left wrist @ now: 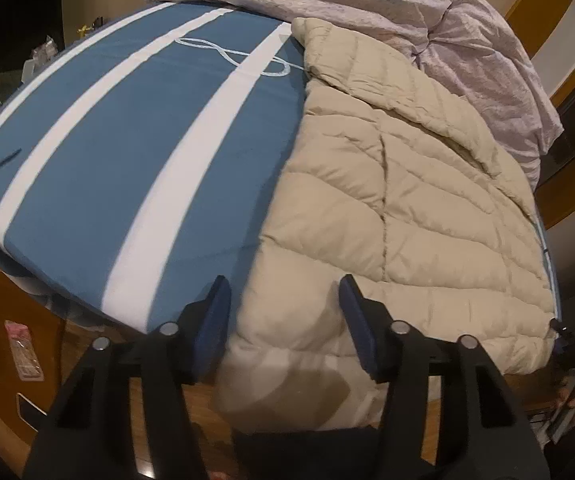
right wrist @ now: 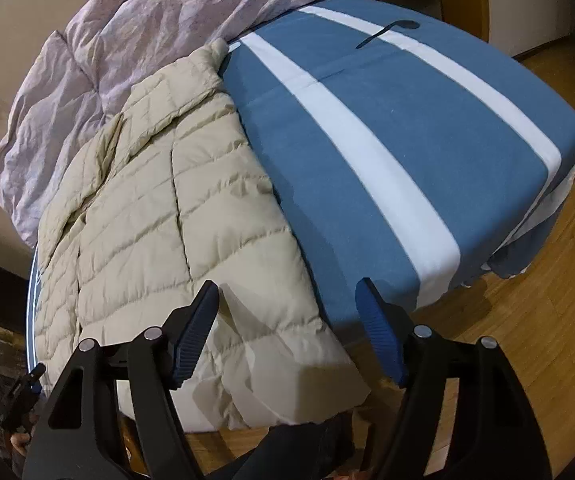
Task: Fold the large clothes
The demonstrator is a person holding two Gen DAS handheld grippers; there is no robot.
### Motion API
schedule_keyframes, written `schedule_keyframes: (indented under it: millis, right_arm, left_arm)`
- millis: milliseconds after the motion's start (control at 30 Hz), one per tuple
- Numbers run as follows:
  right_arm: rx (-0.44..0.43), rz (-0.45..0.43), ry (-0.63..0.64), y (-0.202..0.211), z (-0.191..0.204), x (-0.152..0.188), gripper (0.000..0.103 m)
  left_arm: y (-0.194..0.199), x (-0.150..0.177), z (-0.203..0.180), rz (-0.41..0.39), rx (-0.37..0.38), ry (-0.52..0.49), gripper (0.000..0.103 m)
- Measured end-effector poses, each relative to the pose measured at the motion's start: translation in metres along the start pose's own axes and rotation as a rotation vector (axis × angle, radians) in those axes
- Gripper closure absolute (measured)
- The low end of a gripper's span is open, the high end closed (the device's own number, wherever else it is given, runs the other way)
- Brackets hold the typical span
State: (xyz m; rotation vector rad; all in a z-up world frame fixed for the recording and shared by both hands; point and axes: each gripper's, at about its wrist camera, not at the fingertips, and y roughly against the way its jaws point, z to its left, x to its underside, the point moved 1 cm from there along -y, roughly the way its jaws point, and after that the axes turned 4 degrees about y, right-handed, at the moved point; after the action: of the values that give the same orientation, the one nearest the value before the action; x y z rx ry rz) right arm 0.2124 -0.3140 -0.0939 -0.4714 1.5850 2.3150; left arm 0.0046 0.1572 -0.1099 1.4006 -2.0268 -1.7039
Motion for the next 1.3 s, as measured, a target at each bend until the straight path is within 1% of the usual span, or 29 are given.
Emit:
schedule_keyframes:
  millis: [67,133,167,200,267,433,500,533,567,600,633,667,700,800,933,1100,1300]
  right_arm:
    - [-0.021,0.001,0.005,0.000,-0.001,0.002,0.033]
    - [-0.038,0.005,0.011,0.001,-0.002,0.004,0.038]
    - [-0.053,0.009,0.019,0.001,-0.001,0.005,0.044]
    - [-0.064,0.013,0.028,0.000,0.000,0.007,0.045]
    - [-0.091,0.022,0.050,0.000,0.003,0.010,0.053]
    - [-0.135,0.038,0.121,-0.002,0.014,0.021,0.060]
    - [-0.137,0.044,0.139,-0.002,0.017,0.023,0.068]
    - [-0.138,0.049,0.146,-0.003,0.018,0.023,0.075]
    - [-0.138,0.055,0.153,-0.004,0.018,0.025,0.083]
    - [-0.144,0.061,0.153,-0.005,0.019,0.025,0.085]
    - [-0.151,0.063,0.148,-0.005,0.018,0.024,0.089]
    - [-0.159,0.060,0.141,-0.005,0.019,0.023,0.092]
    - [-0.167,0.056,0.132,-0.004,0.019,0.022,0.093]
    - [-0.182,0.038,0.120,0.000,0.021,0.016,0.096]
    - [-0.209,-0.005,0.109,0.008,0.024,0.002,0.097]
    - [-0.242,-0.057,0.095,0.016,0.034,-0.019,0.097]
    - [-0.260,-0.109,0.104,0.016,0.055,-0.057,0.097]
  left_arm:
    - [0.000,0.002,-0.002,0.002,0.013,0.004,0.051]
    - [0.000,0.005,-0.004,0.002,0.016,0.002,0.051]
    - [0.000,0.006,-0.005,0.003,0.019,0.002,0.051]
    - [0.000,0.007,-0.006,0.003,0.024,0.003,0.052]
    - [0.001,0.009,-0.006,0.004,0.036,0.011,0.052]
    - [0.000,0.012,-0.008,0.009,0.059,0.020,0.057]
    - [0.000,0.014,-0.009,0.011,0.061,0.020,0.062]
    - [0.000,0.015,-0.009,0.013,0.062,0.022,0.063]
    - [0.000,0.015,-0.009,0.015,0.064,0.022,0.070]
    - [-0.001,0.016,-0.009,0.019,0.067,0.024,0.077]
    - [-0.001,0.016,-0.008,0.023,0.074,0.028,0.080]
    - [0.000,0.016,-0.008,0.021,0.078,0.029,0.085]
    - [0.001,0.015,-0.009,0.018,0.081,0.028,0.090]
    - [0.005,0.013,-0.012,0.006,0.096,0.020,0.096]
    - [0.015,0.003,-0.018,-0.027,0.102,0.003,0.098]
    - [0.024,-0.017,-0.020,-0.075,0.106,0.015,0.098]
    - [0.032,-0.049,-0.028,-0.128,0.112,0.028,0.098]
